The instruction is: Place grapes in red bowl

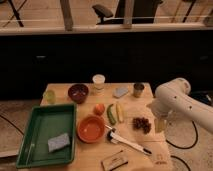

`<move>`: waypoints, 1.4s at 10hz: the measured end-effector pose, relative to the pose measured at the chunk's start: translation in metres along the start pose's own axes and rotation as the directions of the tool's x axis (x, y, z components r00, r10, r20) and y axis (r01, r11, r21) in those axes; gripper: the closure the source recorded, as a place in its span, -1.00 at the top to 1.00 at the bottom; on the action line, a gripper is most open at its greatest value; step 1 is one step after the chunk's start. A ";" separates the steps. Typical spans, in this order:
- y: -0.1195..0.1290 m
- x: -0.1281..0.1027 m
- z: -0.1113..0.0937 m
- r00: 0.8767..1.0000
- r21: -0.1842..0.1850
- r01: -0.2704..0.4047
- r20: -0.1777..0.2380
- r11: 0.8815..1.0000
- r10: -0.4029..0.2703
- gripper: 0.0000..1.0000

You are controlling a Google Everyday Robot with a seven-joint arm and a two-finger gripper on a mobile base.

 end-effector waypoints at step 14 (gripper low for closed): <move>0.007 -0.009 0.047 0.993 -0.006 0.103 0.052 0.995 -0.102 0.60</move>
